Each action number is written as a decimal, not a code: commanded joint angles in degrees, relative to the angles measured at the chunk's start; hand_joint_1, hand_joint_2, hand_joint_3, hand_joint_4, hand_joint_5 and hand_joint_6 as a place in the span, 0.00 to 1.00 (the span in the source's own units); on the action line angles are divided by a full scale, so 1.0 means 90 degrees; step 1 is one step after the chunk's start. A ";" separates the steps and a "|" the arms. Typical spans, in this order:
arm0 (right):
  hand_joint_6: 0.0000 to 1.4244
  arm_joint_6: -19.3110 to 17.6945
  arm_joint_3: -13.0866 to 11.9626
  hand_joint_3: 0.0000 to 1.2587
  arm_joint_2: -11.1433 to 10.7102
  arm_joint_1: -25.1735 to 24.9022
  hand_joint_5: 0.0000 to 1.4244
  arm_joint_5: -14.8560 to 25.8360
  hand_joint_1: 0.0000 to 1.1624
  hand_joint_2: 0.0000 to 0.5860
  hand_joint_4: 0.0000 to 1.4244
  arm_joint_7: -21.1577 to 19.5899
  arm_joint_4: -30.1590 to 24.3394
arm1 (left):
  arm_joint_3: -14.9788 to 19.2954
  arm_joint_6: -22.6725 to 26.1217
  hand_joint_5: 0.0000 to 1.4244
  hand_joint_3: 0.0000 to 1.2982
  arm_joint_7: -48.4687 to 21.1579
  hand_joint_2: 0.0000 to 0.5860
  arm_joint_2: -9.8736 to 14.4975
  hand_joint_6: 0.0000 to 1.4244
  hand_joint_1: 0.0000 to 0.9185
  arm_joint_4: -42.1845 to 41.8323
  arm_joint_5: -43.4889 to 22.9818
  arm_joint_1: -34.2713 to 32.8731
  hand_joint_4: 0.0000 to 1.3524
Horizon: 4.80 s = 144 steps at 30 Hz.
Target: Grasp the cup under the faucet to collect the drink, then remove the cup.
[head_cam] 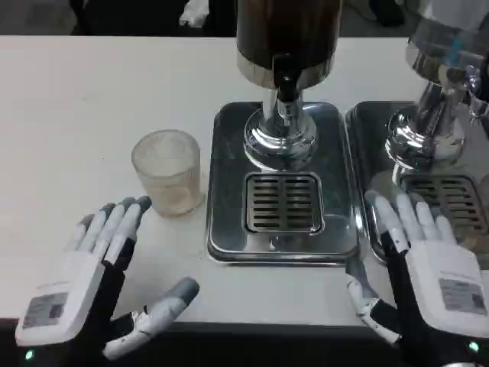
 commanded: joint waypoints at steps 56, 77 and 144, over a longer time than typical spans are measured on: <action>0.09 0.0681 0.0184 0.08 0.0424 0.0299 0.01 -0.0202 0.42 0.87 0.04 0.0007 -0.0630 | 0.0212 -0.2202 0.00 0.00 -0.0691 0.01 -0.0462 0.00 0.11 0.7211 -0.2492 -0.5000 0.00; 0.12 0.0927 0.0552 0.04 0.0593 0.0820 0.05 -0.0524 0.43 0.87 0.02 0.0304 -0.1231 | 0.0092 -0.2111 0.00 0.00 -0.0135 0.07 -0.0884 0.00 0.43 0.7690 -0.2651 -0.5427 0.00; 0.18 0.0977 0.0514 0.07 0.0927 0.1175 0.08 -0.0264 0.44 0.80 0.02 0.0289 -0.1471 | -0.0514 -0.1671 0.00 0.00 0.0022 0.04 -0.1028 0.11 0.53 0.8039 -0.2317 -0.5545 0.56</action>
